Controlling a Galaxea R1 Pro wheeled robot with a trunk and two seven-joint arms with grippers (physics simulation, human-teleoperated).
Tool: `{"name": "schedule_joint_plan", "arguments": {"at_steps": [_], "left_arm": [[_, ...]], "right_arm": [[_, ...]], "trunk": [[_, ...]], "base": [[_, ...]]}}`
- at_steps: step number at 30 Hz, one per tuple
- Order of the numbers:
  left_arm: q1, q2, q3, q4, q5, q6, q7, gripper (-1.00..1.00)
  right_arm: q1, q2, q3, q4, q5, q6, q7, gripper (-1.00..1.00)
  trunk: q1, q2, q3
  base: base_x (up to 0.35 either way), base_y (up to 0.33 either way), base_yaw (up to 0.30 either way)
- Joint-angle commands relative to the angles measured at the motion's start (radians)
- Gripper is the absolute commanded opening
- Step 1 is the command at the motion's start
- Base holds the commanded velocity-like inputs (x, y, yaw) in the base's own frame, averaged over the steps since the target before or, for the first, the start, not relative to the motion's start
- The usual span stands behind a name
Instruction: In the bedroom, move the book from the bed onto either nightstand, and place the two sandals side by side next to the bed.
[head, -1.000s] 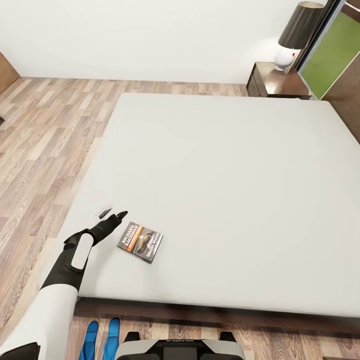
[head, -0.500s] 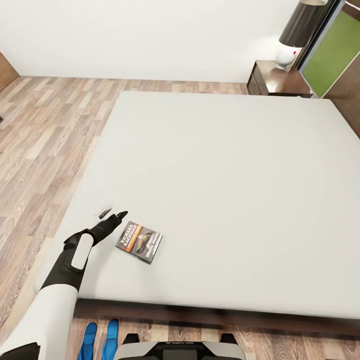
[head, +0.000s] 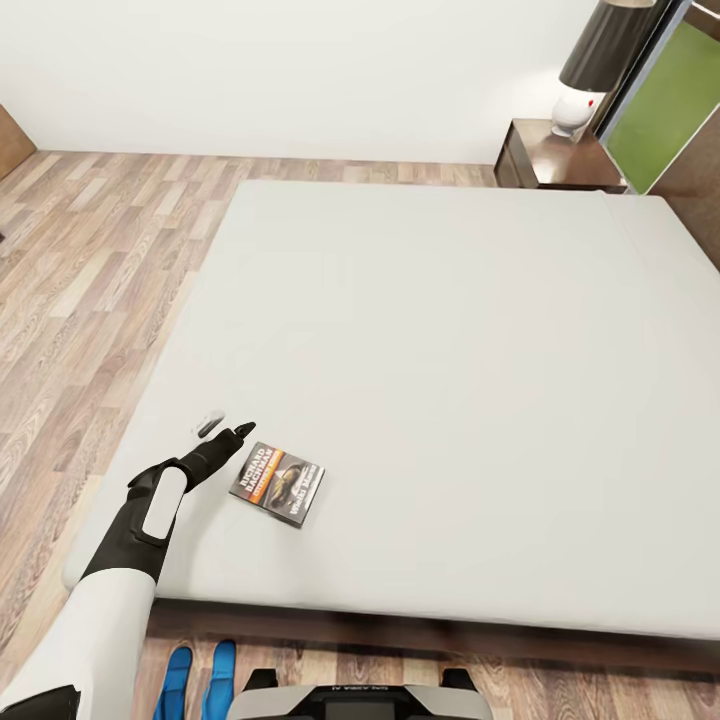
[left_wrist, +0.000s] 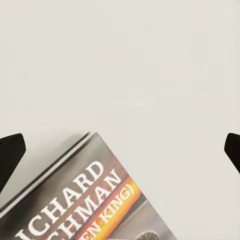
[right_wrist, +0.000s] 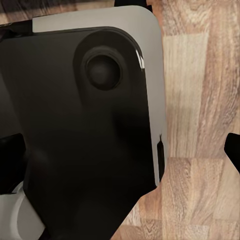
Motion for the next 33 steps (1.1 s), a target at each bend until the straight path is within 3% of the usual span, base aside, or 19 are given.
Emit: {"name": "schedule_joint_plan", "arguments": {"at_steps": [1, 5, 12, 20, 30, 33], "left_arm": [[0.0, 0.0, 0.003, 0.0, 0.003, 0.007, -0.003, 1.0], [0.0, 0.0, 0.004, 0.0, 0.003, 0.007, -0.003, 1.0], [0.0, 0.0, 0.003, 0.0, 0.003, 0.007, -0.003, 1.0], [0.0, 0.0, 0.004, 0.0, 0.003, 0.008, -0.003, 1.0], [0.0, 0.0, 0.004, 0.0, 0.003, 0.008, -0.003, 1.0], [0.0, 0.0, 0.004, 0.0, 0.003, 0.008, -0.003, 1.0]], "right_arm": [[-0.001, -0.001, -0.008, 0.004, 0.009, -0.007, 0.0, 1.0], [-0.001, -0.001, -0.008, 0.004, 0.009, -0.007, 0.0, 1.0], [-0.001, -0.001, -0.008, 0.004, 0.009, -0.007, 0.0, 1.0], [-0.001, -0.001, -0.008, 0.004, 0.009, -0.007, 0.0, 1.0], [-0.001, -0.001, -0.008, 0.004, 0.009, -0.007, 0.0, 1.0], [-0.001, -0.001, -0.008, 0.004, 0.009, -0.007, 0.0, 1.0]], "trunk": [[0.004, -0.008, -0.004], [0.019, -0.036, -0.016], [0.019, -0.036, -0.016], [0.05, -0.092, -0.041], [0.05, -0.092, -0.041], [0.061, -0.113, -0.051]], "base": [[0.0, 0.0, 0.0], [0.0, 0.0, 0.0], [0.0, 0.0, 0.0], [0.0, 0.0, 0.0], [0.0, 0.0, 0.0], [0.0, 0.0, 0.0]]}}
